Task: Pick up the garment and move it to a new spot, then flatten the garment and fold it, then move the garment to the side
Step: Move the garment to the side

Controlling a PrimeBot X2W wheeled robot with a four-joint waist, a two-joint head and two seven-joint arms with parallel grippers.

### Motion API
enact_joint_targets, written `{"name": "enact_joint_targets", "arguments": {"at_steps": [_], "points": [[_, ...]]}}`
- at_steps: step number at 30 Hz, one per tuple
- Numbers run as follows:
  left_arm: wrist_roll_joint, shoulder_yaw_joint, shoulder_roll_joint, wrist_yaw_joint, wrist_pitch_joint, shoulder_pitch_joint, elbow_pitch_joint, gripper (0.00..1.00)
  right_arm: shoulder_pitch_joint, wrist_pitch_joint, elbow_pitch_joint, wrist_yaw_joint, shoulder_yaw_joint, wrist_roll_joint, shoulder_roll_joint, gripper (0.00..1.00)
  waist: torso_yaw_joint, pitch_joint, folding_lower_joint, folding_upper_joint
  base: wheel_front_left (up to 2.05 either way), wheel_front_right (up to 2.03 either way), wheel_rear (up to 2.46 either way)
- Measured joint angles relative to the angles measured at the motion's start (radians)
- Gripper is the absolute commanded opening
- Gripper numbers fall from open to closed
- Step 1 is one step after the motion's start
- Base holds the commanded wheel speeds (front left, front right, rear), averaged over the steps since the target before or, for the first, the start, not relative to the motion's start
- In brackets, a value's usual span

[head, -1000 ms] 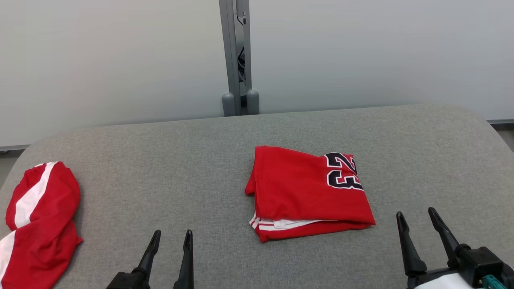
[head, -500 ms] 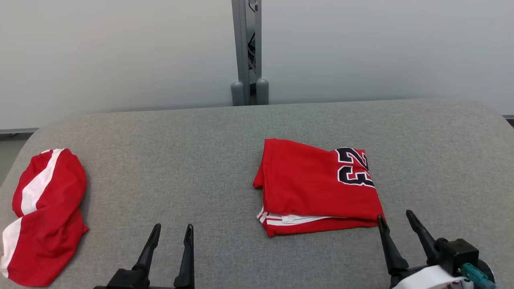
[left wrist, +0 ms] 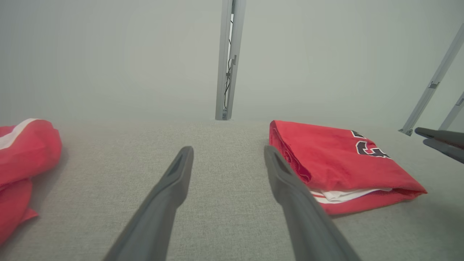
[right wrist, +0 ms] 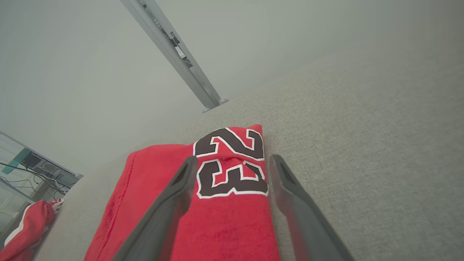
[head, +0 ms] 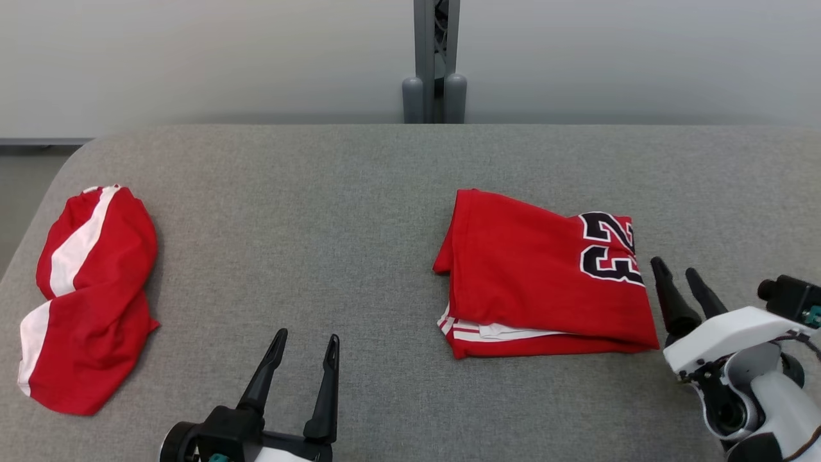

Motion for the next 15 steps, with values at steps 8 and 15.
{"name": "enact_joint_targets", "arguments": {"at_steps": [8, 15], "points": [[-0.003, -0.025, 0.0, 0.0, 0.0, -0.056, 0.004, 1.0, -0.125, 0.132, 0.119, 0.0, 0.035, 0.199, -0.053, 1.0, 0.038, 0.087, 0.0, 0.0, 0.0, 0.0, 0.0], [-0.023, -0.032, 0.0, 0.003, 0.0, -0.104, 0.001, 1.0, -0.194, 0.22, 0.178, 0.0, 0.04, 0.338, -0.066, 1.0, 0.061, 0.166, 0.0, 0.0, 0.0, 0.0, 0.0]]}}
